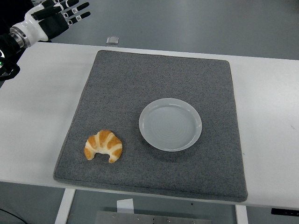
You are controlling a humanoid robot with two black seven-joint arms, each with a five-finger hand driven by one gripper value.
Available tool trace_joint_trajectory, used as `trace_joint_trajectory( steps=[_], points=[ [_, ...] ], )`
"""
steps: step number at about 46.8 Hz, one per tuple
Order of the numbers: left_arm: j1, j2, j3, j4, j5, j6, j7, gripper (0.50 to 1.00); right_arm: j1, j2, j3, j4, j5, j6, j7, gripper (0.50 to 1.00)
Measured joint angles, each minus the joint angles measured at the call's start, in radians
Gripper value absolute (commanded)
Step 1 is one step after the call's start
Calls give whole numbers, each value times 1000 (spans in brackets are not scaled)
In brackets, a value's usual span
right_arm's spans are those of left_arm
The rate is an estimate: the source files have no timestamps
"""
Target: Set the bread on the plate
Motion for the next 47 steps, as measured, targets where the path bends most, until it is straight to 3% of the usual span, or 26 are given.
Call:
trace_joint_trajectory(
  steps=[23, 31, 42, 47],
  points=[
    [1, -3, 1, -12, -1, -17, 0, 996, 0, 0, 0, 0, 0, 0, 0, 952],
    [6, 13, 6, -46, 4, -75, -20, 990, 0, 0, 0, 0, 0, 0, 0, 952],
    [11, 57, -17, -45, 239, -134, -95, 992, 0, 0, 0, 0, 0, 0, 0, 952],
    [8, 81, -33, -47, 299, -145, -101, 992, 0, 0, 0, 0, 0, 0, 0, 952]
  ],
)
